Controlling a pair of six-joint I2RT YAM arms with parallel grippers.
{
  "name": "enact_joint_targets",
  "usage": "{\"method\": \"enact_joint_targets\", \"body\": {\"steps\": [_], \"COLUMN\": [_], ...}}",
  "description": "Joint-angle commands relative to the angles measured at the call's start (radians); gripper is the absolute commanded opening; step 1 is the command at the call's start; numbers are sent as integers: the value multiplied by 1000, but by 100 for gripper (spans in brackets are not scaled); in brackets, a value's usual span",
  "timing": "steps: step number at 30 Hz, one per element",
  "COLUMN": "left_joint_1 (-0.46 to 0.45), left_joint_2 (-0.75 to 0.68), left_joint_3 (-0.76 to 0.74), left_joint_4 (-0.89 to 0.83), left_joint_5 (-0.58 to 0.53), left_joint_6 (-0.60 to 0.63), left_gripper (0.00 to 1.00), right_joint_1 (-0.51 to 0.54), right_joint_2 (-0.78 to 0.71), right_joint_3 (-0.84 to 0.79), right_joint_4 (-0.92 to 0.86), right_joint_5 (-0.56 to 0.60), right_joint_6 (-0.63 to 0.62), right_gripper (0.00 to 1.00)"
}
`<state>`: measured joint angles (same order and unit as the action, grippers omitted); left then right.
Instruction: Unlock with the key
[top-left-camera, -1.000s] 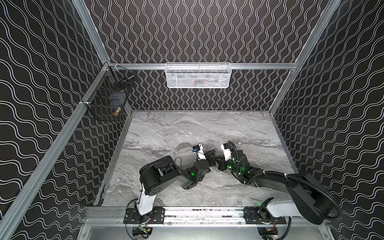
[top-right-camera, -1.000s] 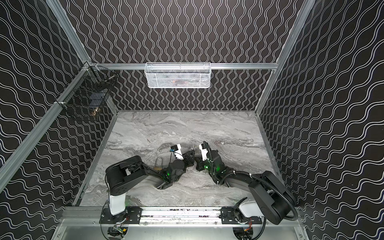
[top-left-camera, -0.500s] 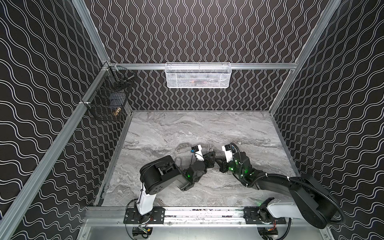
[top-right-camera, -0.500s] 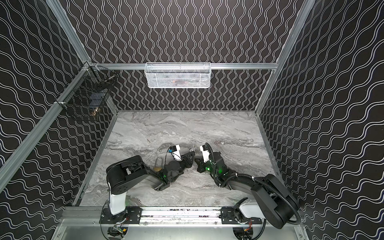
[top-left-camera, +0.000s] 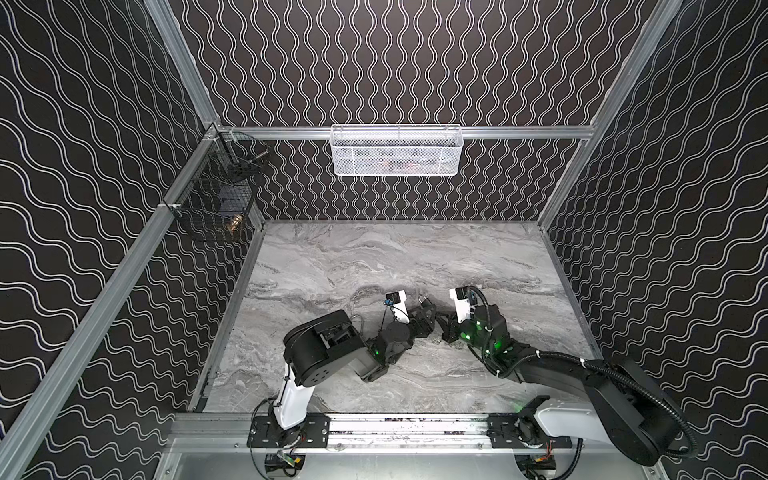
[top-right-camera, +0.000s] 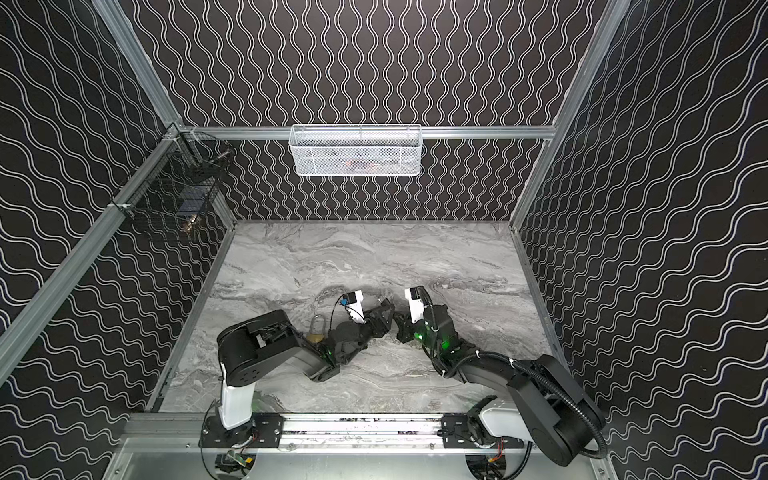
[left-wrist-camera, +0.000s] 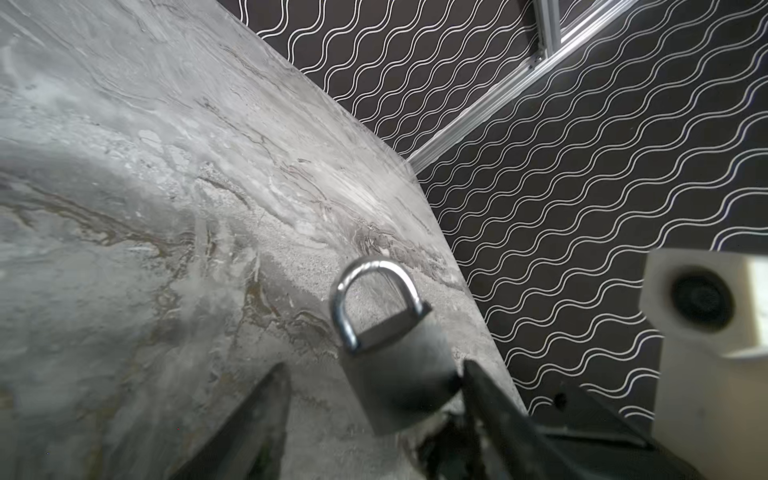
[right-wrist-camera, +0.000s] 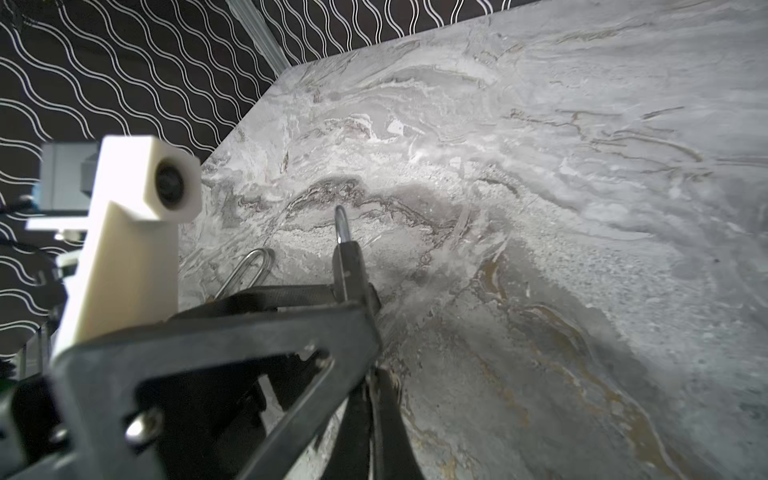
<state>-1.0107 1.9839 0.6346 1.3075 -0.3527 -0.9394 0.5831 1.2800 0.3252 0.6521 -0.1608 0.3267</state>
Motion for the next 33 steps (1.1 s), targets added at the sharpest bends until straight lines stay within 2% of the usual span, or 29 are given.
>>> {"method": "enact_joint_targets", "body": {"steps": [1,5,7,12,15,21,24,26,33], "left_joint_1": [-2,2,17,78,89,116,164,196,273], "left_joint_2": [-6,-14,-17,-31,-117,-337,-386,-384,-248], "left_joint_3": [-6,-15,-38,-119,-134,-120,-103,-98,-66], "left_joint_4": [-41,-11,37,235,209,12,-60,-64,179], "left_joint_5": [76,85,96,176,241,423,532,585,770], "left_joint_6": [51,65,64,99,200,441,485,493,431], "left_gripper": [81,89,98,99,99,99,85,80,61], "right_joint_1": [-7,-23,-31,-62,-89,-136,-141,-140,-141], "right_joint_2": [-10,-1,-2,8,11,-7,-22,-37,-34], "right_joint_3": [-2,-4,-12,-24,-40,-98,-141,-156,-187], "right_joint_4": [204,215,229,264,309,458,570,603,701], "right_joint_5": [-23,-44,-56,-95,-134,-227,-266,-283,-319], "right_joint_6": [17,28,38,68,95,145,171,176,189], "right_gripper": [0,0,0,0,0,0,0,0,0]}}
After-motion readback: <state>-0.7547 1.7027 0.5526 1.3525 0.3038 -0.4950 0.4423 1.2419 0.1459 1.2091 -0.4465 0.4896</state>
